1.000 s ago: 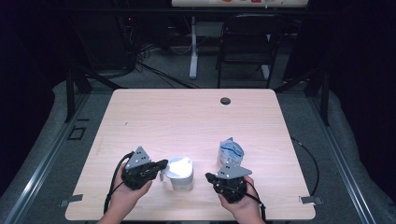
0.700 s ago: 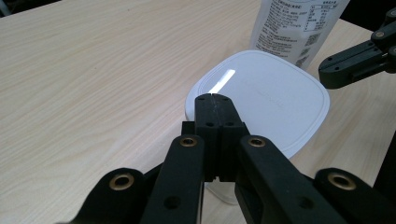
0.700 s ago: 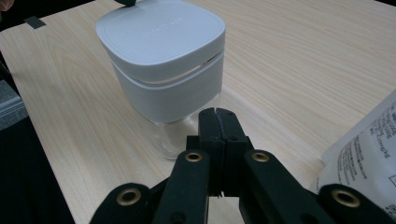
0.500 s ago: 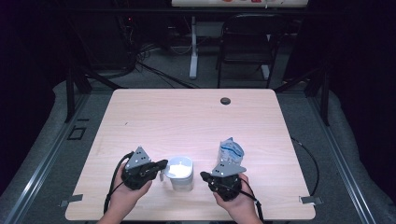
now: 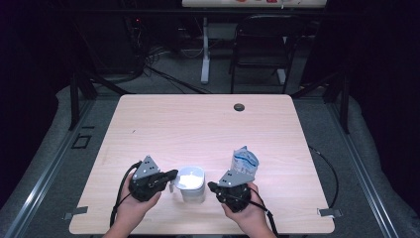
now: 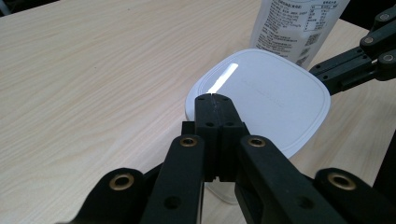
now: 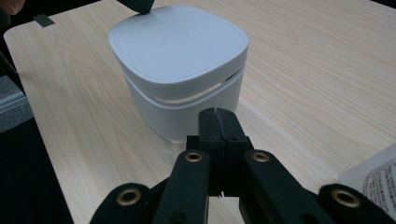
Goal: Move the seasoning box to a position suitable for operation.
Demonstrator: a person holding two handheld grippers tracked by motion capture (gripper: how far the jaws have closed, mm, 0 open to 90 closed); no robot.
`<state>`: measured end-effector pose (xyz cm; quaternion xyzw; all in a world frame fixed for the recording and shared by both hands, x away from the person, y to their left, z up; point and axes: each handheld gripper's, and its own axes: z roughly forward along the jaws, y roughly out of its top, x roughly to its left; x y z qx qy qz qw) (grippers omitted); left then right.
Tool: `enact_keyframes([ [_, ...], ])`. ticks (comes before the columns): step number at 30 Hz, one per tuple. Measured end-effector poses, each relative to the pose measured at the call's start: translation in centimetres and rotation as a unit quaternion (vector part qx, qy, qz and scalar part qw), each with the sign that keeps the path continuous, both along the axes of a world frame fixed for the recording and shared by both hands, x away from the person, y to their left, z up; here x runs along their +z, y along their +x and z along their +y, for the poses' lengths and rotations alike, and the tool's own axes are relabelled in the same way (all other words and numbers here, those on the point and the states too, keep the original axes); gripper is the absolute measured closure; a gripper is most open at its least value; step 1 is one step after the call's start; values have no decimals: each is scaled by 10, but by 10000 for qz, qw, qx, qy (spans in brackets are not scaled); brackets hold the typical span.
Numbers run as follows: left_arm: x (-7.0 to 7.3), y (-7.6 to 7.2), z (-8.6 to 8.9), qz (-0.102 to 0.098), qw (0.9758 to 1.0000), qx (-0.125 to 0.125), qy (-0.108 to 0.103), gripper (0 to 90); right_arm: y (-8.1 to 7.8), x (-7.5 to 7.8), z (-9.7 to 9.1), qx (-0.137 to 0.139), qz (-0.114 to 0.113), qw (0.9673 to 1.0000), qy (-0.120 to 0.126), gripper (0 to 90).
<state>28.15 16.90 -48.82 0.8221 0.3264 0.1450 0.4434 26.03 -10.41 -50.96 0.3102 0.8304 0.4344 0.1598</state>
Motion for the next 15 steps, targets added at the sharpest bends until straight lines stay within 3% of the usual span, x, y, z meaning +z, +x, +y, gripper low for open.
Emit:
enact_keyframes([
  [15,0,0,0,0,10000,-11,-38,900,-1,-2,8,93,11,10000,-18,900],
])
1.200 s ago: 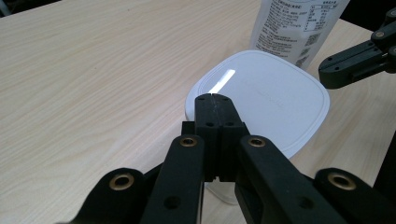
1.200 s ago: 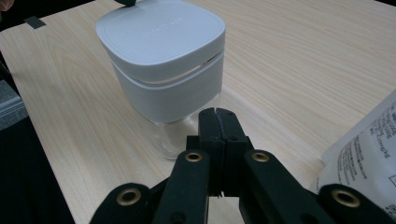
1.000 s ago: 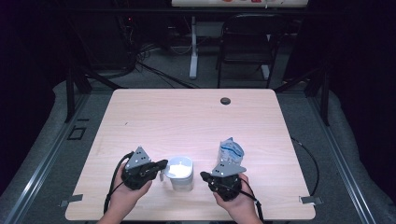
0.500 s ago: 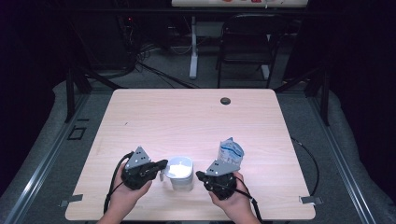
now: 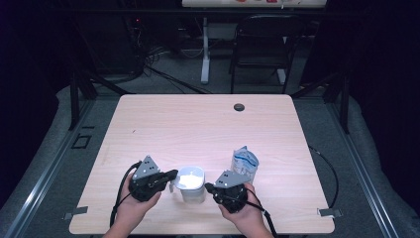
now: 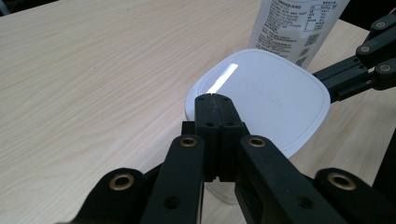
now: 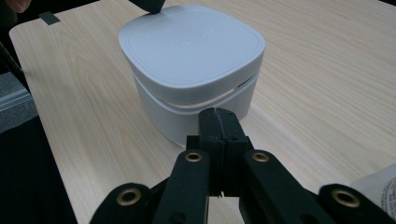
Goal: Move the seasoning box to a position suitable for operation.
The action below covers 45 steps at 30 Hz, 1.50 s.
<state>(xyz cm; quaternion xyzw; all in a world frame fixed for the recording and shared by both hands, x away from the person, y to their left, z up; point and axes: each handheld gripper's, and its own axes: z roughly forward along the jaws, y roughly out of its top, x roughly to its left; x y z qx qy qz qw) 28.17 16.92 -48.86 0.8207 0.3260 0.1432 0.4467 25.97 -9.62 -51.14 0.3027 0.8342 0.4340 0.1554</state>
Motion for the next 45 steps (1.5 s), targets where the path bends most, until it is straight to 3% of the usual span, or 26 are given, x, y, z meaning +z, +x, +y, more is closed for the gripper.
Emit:
enact_keyframes([
  [45,-1,0,0,-5,10000,35,-30,900,0,9,4,29,-110,9999,23,900],
])
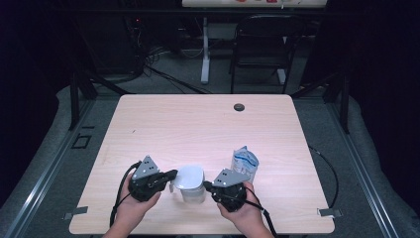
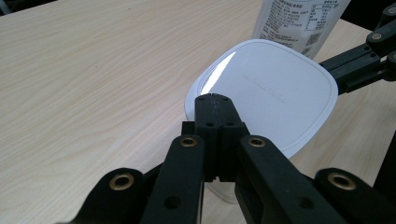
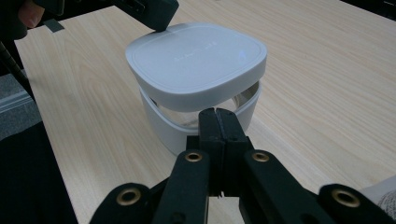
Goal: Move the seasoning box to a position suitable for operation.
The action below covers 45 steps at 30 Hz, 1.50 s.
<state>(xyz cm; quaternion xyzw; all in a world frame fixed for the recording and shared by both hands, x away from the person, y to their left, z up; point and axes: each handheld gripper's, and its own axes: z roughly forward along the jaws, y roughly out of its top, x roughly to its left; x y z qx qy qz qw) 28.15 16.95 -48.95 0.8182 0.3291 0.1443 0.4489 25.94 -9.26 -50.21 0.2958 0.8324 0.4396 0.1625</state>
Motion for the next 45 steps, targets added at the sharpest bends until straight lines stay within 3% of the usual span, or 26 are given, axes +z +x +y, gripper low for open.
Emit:
enact_keyframes([
  [45,-1,1,3,24,10000,18,40,900,1,15,8,65,-184,9997,144,900],
])
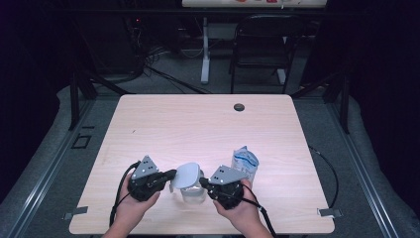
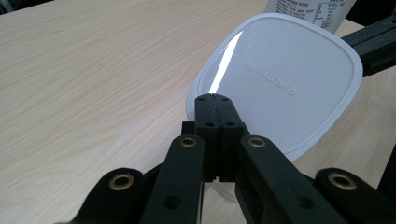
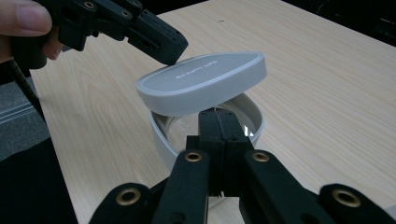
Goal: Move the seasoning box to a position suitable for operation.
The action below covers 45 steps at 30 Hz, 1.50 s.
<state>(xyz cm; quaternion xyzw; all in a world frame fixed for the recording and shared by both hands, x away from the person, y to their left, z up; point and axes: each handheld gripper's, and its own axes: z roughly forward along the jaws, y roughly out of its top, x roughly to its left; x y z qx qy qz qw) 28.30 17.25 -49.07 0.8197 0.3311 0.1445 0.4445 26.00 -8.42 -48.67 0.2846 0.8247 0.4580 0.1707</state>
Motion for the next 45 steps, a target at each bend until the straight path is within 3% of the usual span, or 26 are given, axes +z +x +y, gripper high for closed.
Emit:
enact_keyframes([
  [45,-4,1,3,30,10000,78,17,900,2,13,16,135,-136,9998,79,895],
])
